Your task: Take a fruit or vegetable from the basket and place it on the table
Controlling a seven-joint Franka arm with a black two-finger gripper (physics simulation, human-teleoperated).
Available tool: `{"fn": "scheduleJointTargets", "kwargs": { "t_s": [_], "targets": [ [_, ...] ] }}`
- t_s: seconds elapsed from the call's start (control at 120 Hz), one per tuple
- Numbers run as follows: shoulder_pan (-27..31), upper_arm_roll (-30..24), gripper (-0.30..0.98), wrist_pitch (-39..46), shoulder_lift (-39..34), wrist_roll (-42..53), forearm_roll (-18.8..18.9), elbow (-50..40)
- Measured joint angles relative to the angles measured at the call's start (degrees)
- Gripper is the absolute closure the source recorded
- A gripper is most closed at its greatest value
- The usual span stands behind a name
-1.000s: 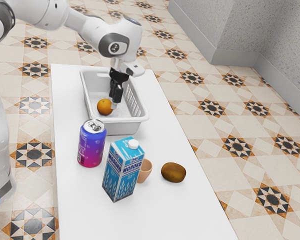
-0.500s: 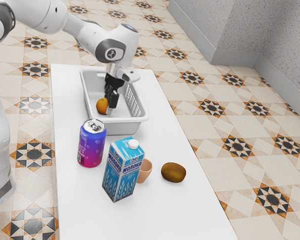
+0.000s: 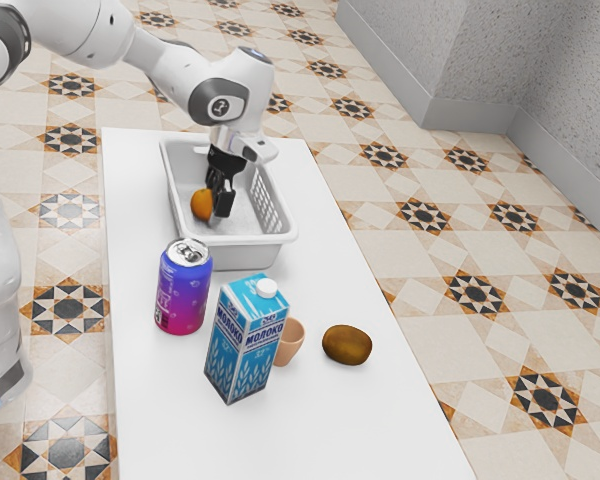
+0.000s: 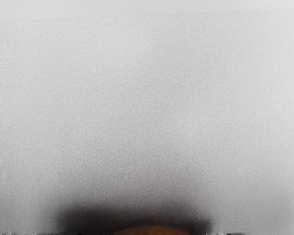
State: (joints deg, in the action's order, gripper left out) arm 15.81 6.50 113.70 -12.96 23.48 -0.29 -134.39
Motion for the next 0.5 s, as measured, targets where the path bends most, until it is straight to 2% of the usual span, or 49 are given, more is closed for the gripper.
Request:
{"fn": "scheduleJointTargets", "kwargs": {
  "t_s": [0.2,0.317,0.4,0.5],
  "targets": [
    [-0.03,0.0,0.4,0.28,0.28,-0.44,0.31,1.17],
    [-1.01,-0.58,0.4,-0.59,0.78,-0.62,0.43,6.4],
    [-1.87,-4.52,0.38,-3.05,0.69,-0.7,0.42,13.47],
    [-3.41,-12.13,0.38,-6.74,0.52,-0.92,0.14,21.23]
  ]
}}
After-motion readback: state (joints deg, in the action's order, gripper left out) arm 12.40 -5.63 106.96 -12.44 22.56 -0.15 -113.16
